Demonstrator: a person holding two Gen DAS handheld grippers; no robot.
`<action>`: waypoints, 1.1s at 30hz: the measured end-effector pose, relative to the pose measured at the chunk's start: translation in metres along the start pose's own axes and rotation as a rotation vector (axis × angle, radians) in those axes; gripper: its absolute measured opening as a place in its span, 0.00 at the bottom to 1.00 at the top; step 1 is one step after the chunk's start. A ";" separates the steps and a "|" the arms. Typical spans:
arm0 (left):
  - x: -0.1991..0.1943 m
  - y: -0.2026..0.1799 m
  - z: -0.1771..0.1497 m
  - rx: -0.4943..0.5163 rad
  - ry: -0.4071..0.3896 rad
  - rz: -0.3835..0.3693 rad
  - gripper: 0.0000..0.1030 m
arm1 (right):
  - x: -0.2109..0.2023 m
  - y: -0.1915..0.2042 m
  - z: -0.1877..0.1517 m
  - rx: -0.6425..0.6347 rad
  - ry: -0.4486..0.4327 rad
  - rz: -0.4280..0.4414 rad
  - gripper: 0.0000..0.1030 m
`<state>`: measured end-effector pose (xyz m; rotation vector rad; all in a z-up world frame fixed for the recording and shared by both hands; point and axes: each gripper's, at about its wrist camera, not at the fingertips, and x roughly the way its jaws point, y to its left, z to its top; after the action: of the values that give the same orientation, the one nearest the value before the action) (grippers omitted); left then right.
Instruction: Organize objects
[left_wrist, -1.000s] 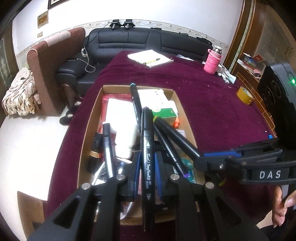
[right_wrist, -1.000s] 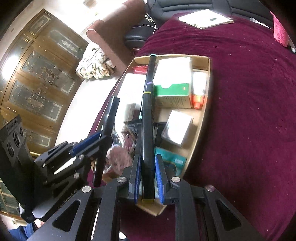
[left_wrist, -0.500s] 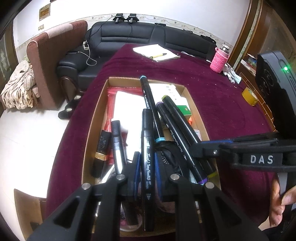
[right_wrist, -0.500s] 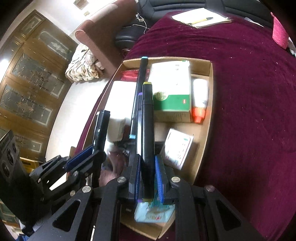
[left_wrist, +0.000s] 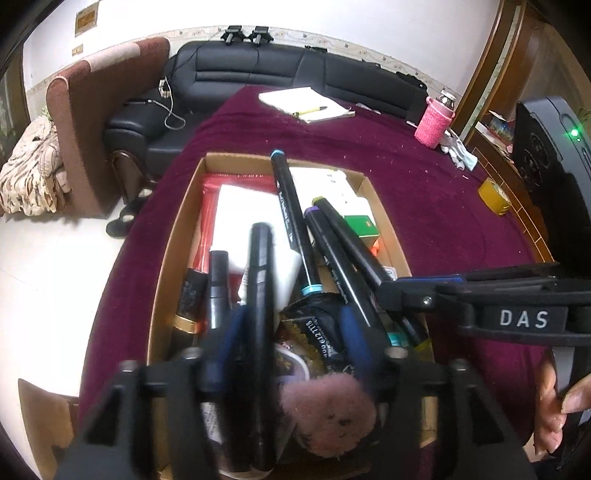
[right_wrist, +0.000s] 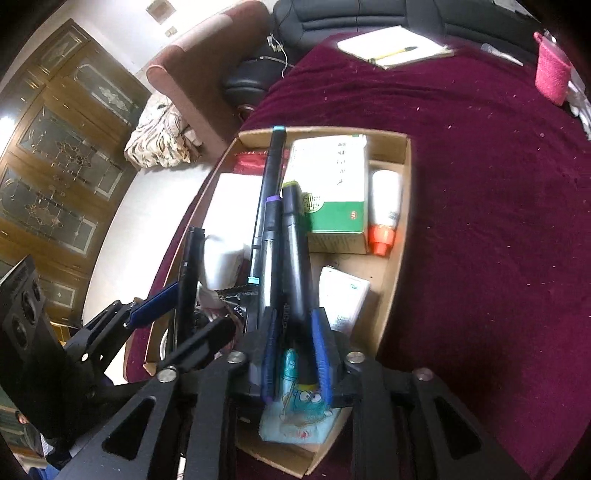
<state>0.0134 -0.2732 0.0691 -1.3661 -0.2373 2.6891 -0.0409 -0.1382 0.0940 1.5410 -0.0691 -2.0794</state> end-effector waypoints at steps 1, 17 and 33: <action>-0.001 -0.002 -0.001 0.002 -0.007 -0.005 0.62 | -0.004 0.000 -0.002 -0.006 -0.010 -0.015 0.48; -0.067 -0.037 -0.012 -0.127 -0.151 0.207 0.91 | -0.092 -0.047 -0.052 -0.041 -0.181 -0.341 1.00; -0.140 -0.095 -0.028 -0.166 -0.106 0.383 0.98 | -0.168 -0.054 -0.091 -0.162 -0.376 -0.254 1.00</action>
<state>0.1211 -0.2019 0.1815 -1.4423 -0.2337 3.1239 0.0526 0.0083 0.1899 1.0947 0.1627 -2.4857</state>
